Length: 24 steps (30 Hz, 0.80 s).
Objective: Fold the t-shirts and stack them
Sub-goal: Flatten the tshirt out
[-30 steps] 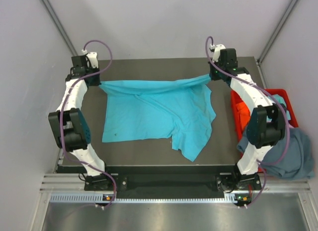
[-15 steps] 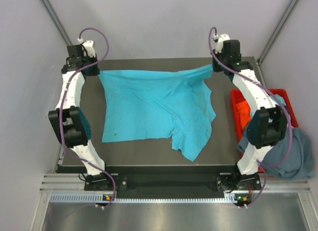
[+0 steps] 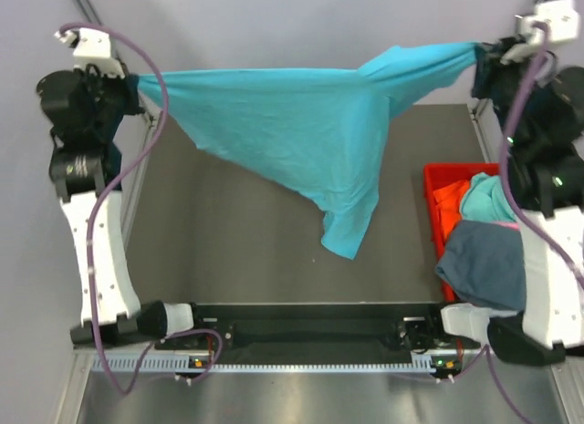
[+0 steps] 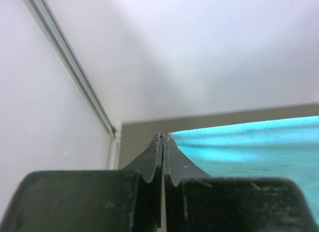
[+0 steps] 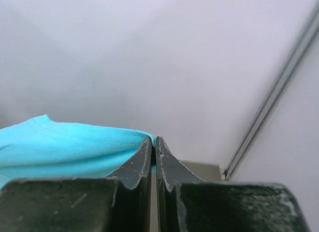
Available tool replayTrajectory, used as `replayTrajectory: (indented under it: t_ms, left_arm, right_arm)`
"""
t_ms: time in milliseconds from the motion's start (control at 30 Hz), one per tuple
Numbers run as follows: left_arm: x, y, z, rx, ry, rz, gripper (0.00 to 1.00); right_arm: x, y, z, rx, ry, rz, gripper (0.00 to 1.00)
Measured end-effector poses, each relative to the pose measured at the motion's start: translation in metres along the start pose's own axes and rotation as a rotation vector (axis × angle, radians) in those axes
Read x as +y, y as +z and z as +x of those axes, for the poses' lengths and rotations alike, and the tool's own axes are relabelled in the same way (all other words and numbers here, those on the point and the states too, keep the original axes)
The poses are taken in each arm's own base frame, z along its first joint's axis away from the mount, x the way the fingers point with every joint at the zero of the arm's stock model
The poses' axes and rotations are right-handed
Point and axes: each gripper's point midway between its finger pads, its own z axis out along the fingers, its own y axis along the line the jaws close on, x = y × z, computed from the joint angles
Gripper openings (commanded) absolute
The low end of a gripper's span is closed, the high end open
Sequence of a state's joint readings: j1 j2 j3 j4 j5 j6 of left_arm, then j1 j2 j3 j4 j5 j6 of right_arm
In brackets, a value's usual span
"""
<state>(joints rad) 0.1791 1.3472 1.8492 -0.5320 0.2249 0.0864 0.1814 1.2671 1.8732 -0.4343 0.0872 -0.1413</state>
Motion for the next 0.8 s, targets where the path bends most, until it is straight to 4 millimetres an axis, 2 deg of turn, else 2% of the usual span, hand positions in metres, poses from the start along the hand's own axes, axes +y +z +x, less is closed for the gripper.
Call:
replayTrajectory:
  t_ms: [67,133,233,333,500,600,667,733,800]
  left_arm:
    - [-0.005,-0.039,-0.036,-0.103,0.029,-0.013,0.0]
    - [-0.01,-0.074,-0.062,-0.183,0.055,-0.025,0.0]
    - [-0.015,-0.117,-0.092,-0.28,0.088,-0.042,0.0]
    - [-0.017,-0.158,-0.117,-0.368,0.129,-0.08,0.0]
    - [-0.019,-0.211,-0.143,-0.471,0.18,-0.135,0.0]
    - [-0.019,-0.229,-0.153,-0.512,0.203,-0.162,0.0]
    - [-0.018,-0.232,-0.154,-0.515,0.214,-0.172,0.0]
    - [-0.015,-0.225,-0.149,-0.502,0.221,-0.178,0.0]
    - [-0.012,-0.21,-0.135,-0.459,0.227,-0.177,0.0]
  right_arm:
    - [-0.012,-0.043,-0.041,-0.105,-0.001,0.021,0.0]
    - [-0.023,-0.074,-0.066,-0.174,-0.003,0.044,0.0]
    - [-0.038,-0.115,-0.102,-0.266,-0.013,0.086,0.0]
    - [-0.043,-0.146,-0.13,-0.331,-0.024,0.096,0.0]
    - [-0.048,-0.195,-0.175,-0.454,-0.037,0.115,0.0]
    - [-0.05,-0.219,-0.191,-0.513,-0.048,0.129,0.0]
    - [-0.05,-0.227,-0.194,-0.528,-0.056,0.134,0.0]
    - [-0.05,-0.223,-0.19,-0.52,-0.064,0.133,0.0]
    - [-0.049,-0.207,-0.176,-0.479,-0.072,0.125,0.0]
